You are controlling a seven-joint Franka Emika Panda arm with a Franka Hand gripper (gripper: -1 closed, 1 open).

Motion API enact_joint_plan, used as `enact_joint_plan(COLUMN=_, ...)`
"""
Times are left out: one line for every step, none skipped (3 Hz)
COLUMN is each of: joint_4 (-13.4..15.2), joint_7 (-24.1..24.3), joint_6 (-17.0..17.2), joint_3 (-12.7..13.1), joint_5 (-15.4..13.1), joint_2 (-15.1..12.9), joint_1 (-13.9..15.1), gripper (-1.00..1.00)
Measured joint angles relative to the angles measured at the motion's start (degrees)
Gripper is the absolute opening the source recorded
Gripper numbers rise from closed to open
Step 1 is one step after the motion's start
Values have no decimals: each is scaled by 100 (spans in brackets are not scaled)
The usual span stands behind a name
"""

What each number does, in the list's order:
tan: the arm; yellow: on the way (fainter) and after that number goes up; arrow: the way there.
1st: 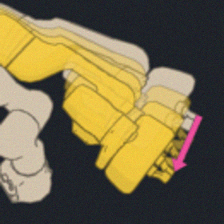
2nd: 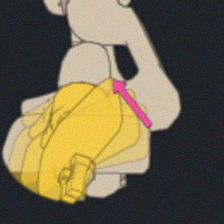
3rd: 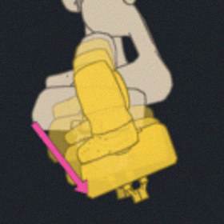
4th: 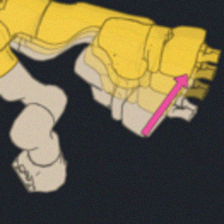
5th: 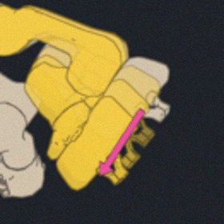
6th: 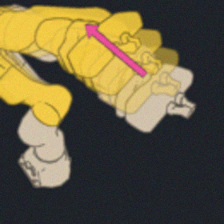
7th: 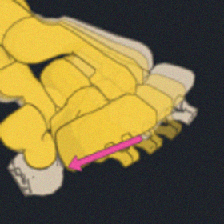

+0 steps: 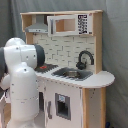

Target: Play with the kitchen

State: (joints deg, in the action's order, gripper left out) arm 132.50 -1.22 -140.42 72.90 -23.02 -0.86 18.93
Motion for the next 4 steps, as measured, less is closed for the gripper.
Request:
enact_joint_plan(joint_4=-40, joint_7=0, joint_6=93, joint_3=13, joint_5=0, joint_2=112, joint_1=-2, gripper=100)
enact_joint_plan(joint_4=-207, joint_7=-3, joint_6=485, joint_3=64, joint_5=0, joint_2=505, joint_1=-22, gripper=100)
enact_joint_plan(joint_4=-400, joint_7=-33, joint_6=930, joint_3=91, joint_5=0, joint_2=890, joint_1=-74, gripper=100)
enact_joint_plan(joint_4=-614, joint_7=-115, joint_6=1428, joint_3=90, joint_5=0, joint_2=1285, joint_1=-149, gripper=100)
